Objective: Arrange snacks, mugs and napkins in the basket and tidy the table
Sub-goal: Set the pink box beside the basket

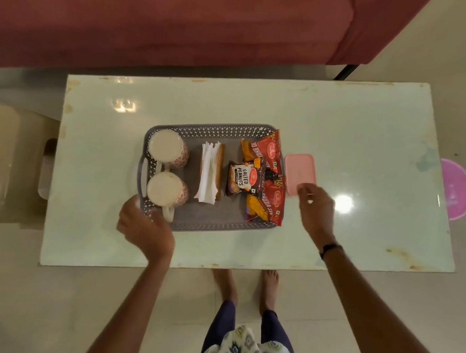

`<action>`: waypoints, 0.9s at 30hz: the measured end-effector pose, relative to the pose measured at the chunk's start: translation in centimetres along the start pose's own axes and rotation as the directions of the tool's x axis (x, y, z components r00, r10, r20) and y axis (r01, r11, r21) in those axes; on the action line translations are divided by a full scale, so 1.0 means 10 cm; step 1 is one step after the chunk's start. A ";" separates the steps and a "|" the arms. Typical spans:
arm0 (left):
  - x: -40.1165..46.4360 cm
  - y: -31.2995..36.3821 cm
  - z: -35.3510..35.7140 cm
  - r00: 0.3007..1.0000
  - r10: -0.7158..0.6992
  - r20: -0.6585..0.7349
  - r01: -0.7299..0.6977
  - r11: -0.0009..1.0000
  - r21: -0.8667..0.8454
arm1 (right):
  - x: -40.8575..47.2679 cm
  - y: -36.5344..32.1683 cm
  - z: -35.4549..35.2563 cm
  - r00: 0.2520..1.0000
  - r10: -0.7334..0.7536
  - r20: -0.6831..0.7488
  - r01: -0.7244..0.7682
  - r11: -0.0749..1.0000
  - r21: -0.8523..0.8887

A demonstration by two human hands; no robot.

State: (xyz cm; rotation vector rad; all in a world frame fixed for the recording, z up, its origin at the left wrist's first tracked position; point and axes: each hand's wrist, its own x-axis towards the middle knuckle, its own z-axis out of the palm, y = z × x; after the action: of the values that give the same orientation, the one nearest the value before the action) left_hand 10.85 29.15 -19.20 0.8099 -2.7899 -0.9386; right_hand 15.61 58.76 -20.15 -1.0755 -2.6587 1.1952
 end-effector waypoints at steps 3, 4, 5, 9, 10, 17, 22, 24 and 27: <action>0.20 -0.23 -0.02 0.901 -0.354 0.250 0.356 0.934 0.038 | -0.22 -0.09 0.18 0.984 -0.003 0.181 0.007 1.000 -0.022; 0.23 -0.24 -0.03 0.847 -0.410 0.339 0.431 0.902 0.016 | -0.27 -0.09 0.23 0.983 0.011 0.182 -0.006 1.000 -0.026; 0.24 -0.25 -0.04 0.820 -0.417 0.393 0.462 0.886 -0.024 | -0.30 -0.10 0.26 0.985 0.025 0.173 -0.019 0.999 -0.032; 0.27 -0.25 -0.08 0.828 -0.365 0.426 0.466 0.870 -0.161 | -0.28 -0.12 0.29 0.987 0.024 0.156 -0.013 0.997 -0.071; 0.28 -0.26 -0.08 0.829 -0.363 0.426 0.471 0.863 -0.182 | -0.27 -0.12 0.29 0.988 0.024 0.153 -0.011 0.996 -0.084; 0.27 -0.24 -0.09 0.820 -0.360 0.445 0.504 0.823 -0.263 | -0.26 -0.10 0.32 0.991 0.023 0.133 -0.008 0.994 -0.107; 0.28 -0.27 -0.08 0.826 -0.340 0.449 0.482 0.839 -0.252 | -0.23 -0.09 0.33 0.992 0.034 0.124 -0.020 0.994 -0.112; 0.27 -0.29 -0.07 0.828 -0.329 0.455 0.477 0.839 -0.261 | -0.24 -0.11 0.33 0.992 0.034 0.123 -0.019 0.993 -0.120; 0.27 -0.28 -0.08 0.820 -0.334 0.465 0.494 0.823 -0.279 | -0.26 -0.14 0.32 0.991 0.054 0.126 -0.037 0.991 -0.131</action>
State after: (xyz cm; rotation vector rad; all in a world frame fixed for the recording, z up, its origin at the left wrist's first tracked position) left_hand 10.02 25.46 -20.46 1.3286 -2.5992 -1.8595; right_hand 15.80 54.49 -20.84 -1.1188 -2.8599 1.1532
